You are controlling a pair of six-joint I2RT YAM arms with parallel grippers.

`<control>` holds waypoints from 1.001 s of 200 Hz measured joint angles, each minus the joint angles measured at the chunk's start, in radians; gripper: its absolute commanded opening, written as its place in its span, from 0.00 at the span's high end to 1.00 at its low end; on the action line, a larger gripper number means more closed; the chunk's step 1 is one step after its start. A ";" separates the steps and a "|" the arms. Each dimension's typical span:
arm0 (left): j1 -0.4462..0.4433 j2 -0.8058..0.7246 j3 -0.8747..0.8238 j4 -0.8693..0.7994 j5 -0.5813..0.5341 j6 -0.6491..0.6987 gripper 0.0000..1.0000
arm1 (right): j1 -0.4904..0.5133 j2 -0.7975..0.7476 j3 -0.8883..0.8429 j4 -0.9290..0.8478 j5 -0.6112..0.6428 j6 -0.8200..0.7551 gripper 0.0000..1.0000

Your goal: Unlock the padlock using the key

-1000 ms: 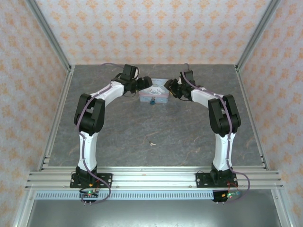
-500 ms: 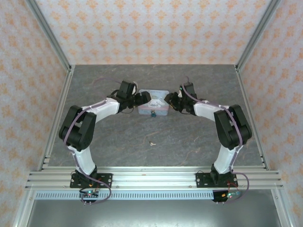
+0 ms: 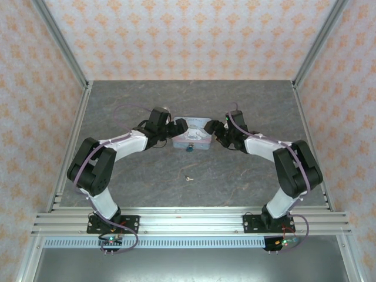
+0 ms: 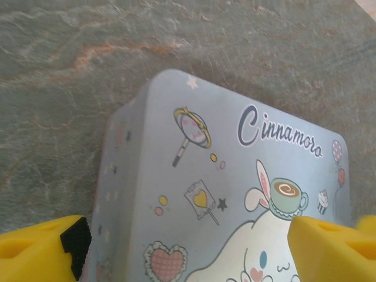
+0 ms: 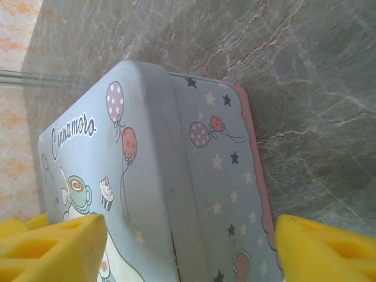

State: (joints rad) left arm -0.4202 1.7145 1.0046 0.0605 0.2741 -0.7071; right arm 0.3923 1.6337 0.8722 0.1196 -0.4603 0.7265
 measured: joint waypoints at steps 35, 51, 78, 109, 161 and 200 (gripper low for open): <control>0.042 -0.122 -0.042 -0.023 -0.048 0.000 0.07 | 0.000 -0.165 -0.017 -0.064 0.042 -0.051 0.24; 0.056 -0.211 -0.077 -0.034 -0.075 0.000 0.06 | 0.010 -0.232 -0.029 -0.111 0.044 -0.093 0.23; 0.053 -0.352 -0.182 -0.042 -0.116 -0.036 0.00 | 0.105 -0.312 -0.082 -0.198 0.060 -0.174 0.28; 0.056 -0.489 -0.387 -0.050 -0.191 -0.145 0.00 | 0.272 -0.317 -0.119 -0.295 0.076 -0.266 0.31; 0.077 -0.629 -0.474 -0.108 -0.178 -0.234 0.00 | 0.462 -0.129 -0.025 -0.419 0.164 -0.391 0.40; 0.107 -0.652 -0.475 -0.109 -0.125 -0.291 0.00 | 0.555 0.017 0.125 -0.498 0.236 -0.480 0.45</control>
State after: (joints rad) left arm -0.3130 1.0626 0.5301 -0.0486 0.1490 -0.9985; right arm 0.9474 1.6505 0.9970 -0.3786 -0.2245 0.2462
